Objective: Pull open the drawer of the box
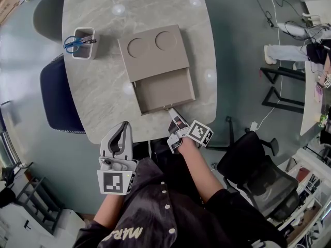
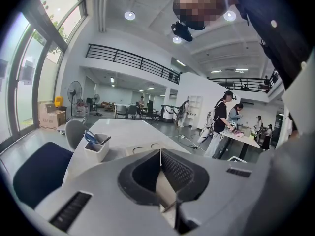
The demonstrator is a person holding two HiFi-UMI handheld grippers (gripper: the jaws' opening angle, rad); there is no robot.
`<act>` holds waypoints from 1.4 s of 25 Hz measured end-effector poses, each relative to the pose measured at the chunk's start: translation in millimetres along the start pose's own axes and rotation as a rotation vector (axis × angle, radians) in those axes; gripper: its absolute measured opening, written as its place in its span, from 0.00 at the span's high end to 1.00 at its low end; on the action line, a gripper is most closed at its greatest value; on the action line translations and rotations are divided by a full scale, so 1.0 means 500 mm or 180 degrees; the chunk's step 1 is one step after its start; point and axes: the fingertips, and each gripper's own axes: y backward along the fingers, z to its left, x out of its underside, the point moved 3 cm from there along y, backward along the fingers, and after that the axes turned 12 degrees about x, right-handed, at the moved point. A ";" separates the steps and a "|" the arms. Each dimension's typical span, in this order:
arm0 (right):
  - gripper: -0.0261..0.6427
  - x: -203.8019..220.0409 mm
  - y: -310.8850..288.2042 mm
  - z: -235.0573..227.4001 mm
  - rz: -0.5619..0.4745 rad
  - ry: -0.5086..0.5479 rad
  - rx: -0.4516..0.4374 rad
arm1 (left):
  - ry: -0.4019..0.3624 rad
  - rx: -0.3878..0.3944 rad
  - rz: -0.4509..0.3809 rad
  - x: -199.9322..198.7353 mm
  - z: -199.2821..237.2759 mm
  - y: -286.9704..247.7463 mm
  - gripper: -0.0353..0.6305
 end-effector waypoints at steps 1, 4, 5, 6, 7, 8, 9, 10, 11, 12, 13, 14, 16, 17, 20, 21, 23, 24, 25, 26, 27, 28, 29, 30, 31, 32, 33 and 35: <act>0.92 0.000 0.000 0.000 -0.0001 0.0000 0.0001 | 0.0001 0.0000 0.0003 0.001 0.000 0.000 0.92; 0.91 0.000 -0.003 -0.002 0.0002 -0.0006 0.0002 | -0.0010 -0.0005 0.0018 0.004 -0.001 -0.001 0.92; 0.91 0.000 -0.003 -0.002 0.0009 -0.0012 -0.0003 | -0.0021 -0.0001 0.0023 0.006 -0.003 -0.002 0.92; 0.91 0.000 -0.004 -0.003 0.0018 -0.0012 -0.0015 | -0.0034 0.0008 0.0029 0.007 -0.004 -0.003 0.92; 0.91 0.000 -0.005 -0.003 0.0026 0.0000 -0.0029 | -0.0047 0.0022 0.0033 0.009 -0.006 -0.005 0.92; 0.91 -0.001 -0.006 -0.003 0.0033 0.0027 -0.0040 | -0.0057 0.0036 0.0039 0.010 -0.008 -0.006 0.92; 0.91 -0.001 -0.007 -0.002 0.0037 0.0061 -0.0040 | -0.0063 0.0045 0.0046 0.012 -0.008 -0.007 0.92; 0.91 -0.001 -0.008 -0.001 0.0042 0.0088 -0.0031 | -0.0068 0.0050 0.0052 0.013 -0.008 -0.008 0.92; 0.91 -0.001 -0.008 -0.001 0.0049 0.0100 -0.0013 | -0.0073 0.0052 0.0053 0.014 -0.008 -0.009 0.92; 0.90 -0.001 -0.007 -0.002 0.0058 0.0099 0.0013 | -0.0078 0.0055 0.0051 0.015 -0.008 -0.009 0.92; 0.90 0.000 -0.005 -0.004 0.0067 0.0096 0.0042 | -0.0082 0.0059 0.0050 0.014 -0.008 -0.010 0.92; 0.89 0.001 -0.001 -0.006 0.0077 0.0095 0.0067 | -0.0086 0.0064 0.0051 0.013 -0.008 -0.010 0.92; 0.89 0.002 0.007 -0.010 0.0101 0.0092 0.0090 | -0.0089 0.0071 0.0045 0.009 -0.009 -0.011 0.92; 0.90 0.003 0.012 -0.012 0.0112 0.0097 0.0100 | -0.0092 0.0073 0.0040 0.006 -0.009 -0.011 0.92; 0.93 -0.002 0.028 -0.010 0.0103 0.0239 0.0174 | -0.0114 0.0085 0.0015 -0.006 -0.010 -0.011 0.92; 0.94 -0.005 0.033 -0.004 0.0084 0.0317 0.0190 | -0.0128 0.0095 0.0005 -0.010 -0.009 -0.012 0.92; 0.95 -0.015 0.038 0.016 0.0028 0.0463 0.0173 | -0.0159 0.0111 -0.0019 -0.019 -0.006 -0.014 0.92; 0.95 -0.020 0.041 0.031 -0.0005 0.0527 0.0144 | -0.0170 0.0115 -0.0034 -0.023 -0.004 -0.015 0.92; 0.96 -0.027 0.043 0.046 -0.0039 0.0590 0.0109 | -0.0181 0.0121 -0.0050 -0.029 -0.003 -0.015 0.92; 0.96 -0.034 0.046 0.063 -0.0073 0.0656 0.0073 | -0.0195 0.0132 -0.0069 -0.036 -0.003 -0.017 0.92; 0.96 -0.042 0.050 0.080 -0.0105 0.0724 0.0039 | -0.0210 0.0149 -0.0092 -0.043 -0.004 -0.019 0.92; 0.96 -0.049 0.053 0.097 -0.0138 0.0790 0.0004 | -0.0226 0.0168 -0.0116 -0.050 -0.005 -0.022 0.92; 0.96 -0.057 0.056 0.115 -0.0172 0.0849 -0.0036 | -0.0242 0.0183 -0.0138 -0.058 -0.005 -0.024 0.92; 0.96 -0.063 0.059 0.132 -0.0206 0.0901 -0.0083 | -0.0257 0.0186 -0.0158 -0.065 -0.003 -0.025 0.92; 0.96 -0.068 0.063 0.150 -0.0237 0.0948 -0.0137 | -0.0268 0.0180 -0.0177 -0.073 0.000 -0.025 0.92; 0.96 -0.073 0.068 0.168 -0.0267 0.0996 -0.0190 | -0.0272 0.0173 -0.0193 -0.080 0.003 -0.025 0.92; 0.96 -0.077 0.075 0.186 -0.0296 0.1049 -0.0237 | -0.0269 0.0170 -0.0200 -0.086 0.006 -0.025 0.92; 0.96 -0.085 0.090 0.223 -0.0356 0.1158 -0.0336 | -0.0272 0.0175 -0.0209 -0.100 0.008 -0.022 0.92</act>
